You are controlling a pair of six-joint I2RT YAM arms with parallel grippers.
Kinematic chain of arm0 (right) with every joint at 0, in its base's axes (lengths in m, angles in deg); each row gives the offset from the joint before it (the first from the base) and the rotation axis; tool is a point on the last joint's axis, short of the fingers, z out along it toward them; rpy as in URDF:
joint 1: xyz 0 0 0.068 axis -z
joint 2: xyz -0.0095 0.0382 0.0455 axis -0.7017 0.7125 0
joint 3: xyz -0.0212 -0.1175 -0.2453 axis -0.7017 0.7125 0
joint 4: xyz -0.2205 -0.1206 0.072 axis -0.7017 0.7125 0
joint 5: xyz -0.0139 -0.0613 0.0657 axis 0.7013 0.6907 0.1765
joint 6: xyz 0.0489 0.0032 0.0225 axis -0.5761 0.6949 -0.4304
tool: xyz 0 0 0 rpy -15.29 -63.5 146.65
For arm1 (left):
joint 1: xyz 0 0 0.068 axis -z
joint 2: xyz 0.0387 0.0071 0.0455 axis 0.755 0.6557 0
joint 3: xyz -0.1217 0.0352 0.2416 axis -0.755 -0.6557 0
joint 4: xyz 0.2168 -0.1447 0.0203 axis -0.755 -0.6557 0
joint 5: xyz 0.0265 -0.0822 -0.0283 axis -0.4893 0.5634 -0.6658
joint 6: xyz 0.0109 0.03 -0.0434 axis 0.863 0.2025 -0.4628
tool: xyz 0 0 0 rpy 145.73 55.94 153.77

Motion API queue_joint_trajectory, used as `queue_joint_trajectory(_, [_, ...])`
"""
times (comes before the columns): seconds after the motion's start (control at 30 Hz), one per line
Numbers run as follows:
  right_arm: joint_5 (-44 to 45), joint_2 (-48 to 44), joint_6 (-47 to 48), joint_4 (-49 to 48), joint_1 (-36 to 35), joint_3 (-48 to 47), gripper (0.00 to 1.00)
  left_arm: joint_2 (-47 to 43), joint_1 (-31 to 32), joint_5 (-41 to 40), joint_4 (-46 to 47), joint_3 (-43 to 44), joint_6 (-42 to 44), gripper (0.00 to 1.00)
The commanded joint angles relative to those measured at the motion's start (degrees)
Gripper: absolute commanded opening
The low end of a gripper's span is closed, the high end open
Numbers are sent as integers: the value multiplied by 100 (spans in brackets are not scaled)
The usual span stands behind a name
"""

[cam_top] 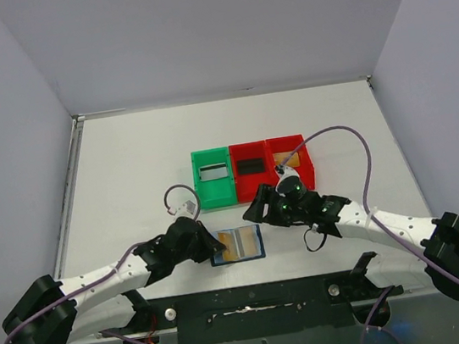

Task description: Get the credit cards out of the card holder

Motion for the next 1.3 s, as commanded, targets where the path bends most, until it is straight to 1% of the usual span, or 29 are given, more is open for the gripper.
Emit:
queue_joint_trajectory(0.0, [-157,-275,49,-468,43,66,69,-115,-45,-170,-409,442,262,0])
queue_joint_trajectory(0.1, [-208,-426,-53,-745,62,241,73,-260,-59,-242,-584,511,333,0])
queue_joint_trajectory(0.2, [-106,-566,-222,-849,110,334,78,-555,-55,-164,-397,459,296,0])
queue_joint_trajectory(0.23, [-95,-607,-240,-1004,115,415,82,-661,-59,-140,-298,427,275,0])
queue_joint_trajectory(0.3, [-109,-658,-271,-1248,202,553,97,-850,-55,-128,-153,377,242,0])
queue_joint_trajectory(0.33, [-112,-670,-257,-1288,234,581,99,-918,-66,-128,-124,371,245,0])
queue_joint_trajectory(0.5, [60,-868,-114,-1490,299,709,99,-1106,-61,-96,-82,397,313,0])
queue_joint_trajectory(0.6, [253,-1239,-239,-2031,300,1067,99,-1212,-64,-27,122,309,267,0])
queue_joint_trajectory(0.67, [235,-1507,-111,-2451,334,1327,98,-1324,-66,-7,330,200,172,0])
queue_joint_trajectory(0.77, [-430,-1695,-269,-2171,791,1330,98,-1516,-76,6,724,17,38,0])
queue_joint_trajectory(0.83, [-982,-1629,-293,-2226,1090,1347,99,-1624,-80,58,942,-87,-11,0])
queue_joint_trajectory(0.93, [-1685,-1494,-275,-2696,1407,1486,99,-1689,-106,143,1237,-164,-46,0])
queue_joint_trajectory(1.0, [-2168,-1353,-285,-3148,1594,1563,96,-1668,-143,274,1444,-179,-50,0])
queue_joint_trajectory(1.03, [-2323,-1291,-292,-3329,1632,1584,95,-1649,-170,354,1544,-180,-57,0])
queue_joint_trajectory(1.13, [-2446,-1214,-409,-3467,1671,1603,93,-1548,-303,568,1874,-176,-177,0])
queue_joint_trajectory(1.27, [-2735,-1105,-688,-3966,1678,1780,87,-1475,-519,993,2655,-381,-392,0])
